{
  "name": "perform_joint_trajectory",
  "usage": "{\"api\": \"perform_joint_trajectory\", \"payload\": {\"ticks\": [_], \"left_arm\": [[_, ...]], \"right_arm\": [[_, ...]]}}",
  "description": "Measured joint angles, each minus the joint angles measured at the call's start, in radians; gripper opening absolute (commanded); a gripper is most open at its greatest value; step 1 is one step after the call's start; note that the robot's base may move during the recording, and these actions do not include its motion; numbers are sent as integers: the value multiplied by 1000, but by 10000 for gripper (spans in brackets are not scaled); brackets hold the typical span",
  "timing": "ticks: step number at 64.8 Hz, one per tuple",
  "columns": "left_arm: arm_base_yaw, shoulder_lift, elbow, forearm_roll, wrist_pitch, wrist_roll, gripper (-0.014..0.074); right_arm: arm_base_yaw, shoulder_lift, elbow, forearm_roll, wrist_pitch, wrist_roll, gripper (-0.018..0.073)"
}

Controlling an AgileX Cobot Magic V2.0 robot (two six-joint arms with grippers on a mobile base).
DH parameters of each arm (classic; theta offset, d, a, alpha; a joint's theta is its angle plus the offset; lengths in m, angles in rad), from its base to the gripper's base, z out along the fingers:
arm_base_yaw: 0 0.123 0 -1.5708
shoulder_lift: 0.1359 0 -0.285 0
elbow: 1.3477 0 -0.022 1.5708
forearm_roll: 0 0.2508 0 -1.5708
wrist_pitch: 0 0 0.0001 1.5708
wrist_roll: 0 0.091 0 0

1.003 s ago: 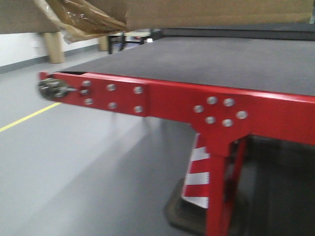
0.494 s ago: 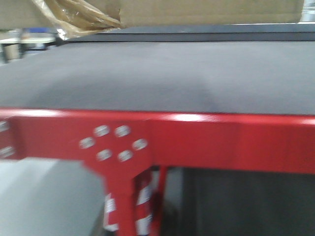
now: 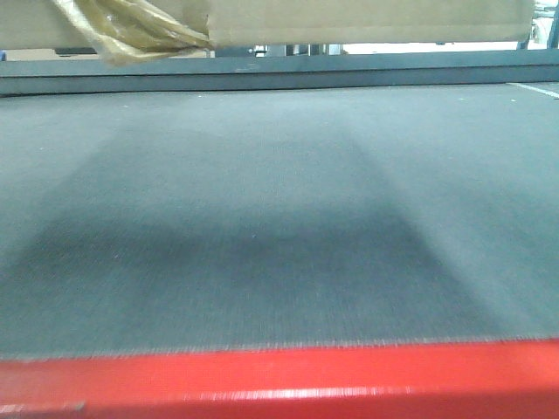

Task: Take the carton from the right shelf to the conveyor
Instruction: 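Carry the carton over the grey conveyor belt with both grippers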

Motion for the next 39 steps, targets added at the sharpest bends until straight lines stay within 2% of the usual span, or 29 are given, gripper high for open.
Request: {"api": "perform_joint_trajectory", "payload": {"ticks": [39], "left_arm": [[0, 0, 0, 0, 0, 0, -8]], "right_arm": [[1, 0, 0, 0, 0, 2, -66]]}}
